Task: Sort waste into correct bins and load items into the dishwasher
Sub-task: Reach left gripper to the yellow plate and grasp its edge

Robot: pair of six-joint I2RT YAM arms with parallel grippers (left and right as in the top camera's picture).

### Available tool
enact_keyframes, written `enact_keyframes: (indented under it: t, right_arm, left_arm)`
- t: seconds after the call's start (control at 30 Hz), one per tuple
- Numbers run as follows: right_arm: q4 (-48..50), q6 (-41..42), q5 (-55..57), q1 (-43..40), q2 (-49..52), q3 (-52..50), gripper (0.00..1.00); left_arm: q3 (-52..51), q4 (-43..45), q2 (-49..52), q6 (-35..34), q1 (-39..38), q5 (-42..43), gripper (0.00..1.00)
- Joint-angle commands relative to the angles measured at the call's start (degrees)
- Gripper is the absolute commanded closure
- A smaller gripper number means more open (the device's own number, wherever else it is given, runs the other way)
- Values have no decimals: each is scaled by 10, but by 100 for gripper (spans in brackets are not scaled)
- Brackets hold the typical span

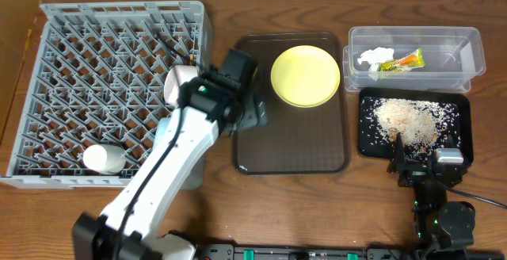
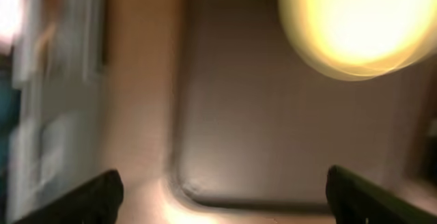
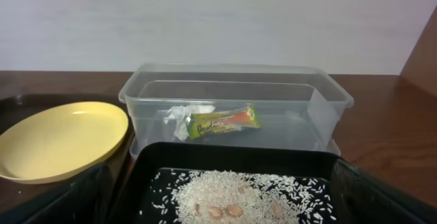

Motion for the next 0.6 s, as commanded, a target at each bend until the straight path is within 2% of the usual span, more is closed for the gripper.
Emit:
enact_keyframes:
  t: [0.0,0.1,0.13,0.37,0.5,0.57]
  right_arm:
    - [-2,6,0,-14,-2,-1,1]
    - [-2,6,0,-14,-2,-1,1]
    - [-2,6,0,-14,-2,-1,1]
    - [-2,6,0,-14,-2,-1,1]
    - [-2,6,0,-14,-2,-1,1]
    - [-2,6,0,-14,-2,-1,1]
  left_arm:
    - [13,82,-12,58,-2,76,9]
    - [13,166,19,80,-2,88,10]
    - [16,190,50,94,2,114,13]
    - [85,196,233,104,33,201,16]
    - [90,229,291,61,46,203,15]
    - [90,243,331,47,59,237,21]
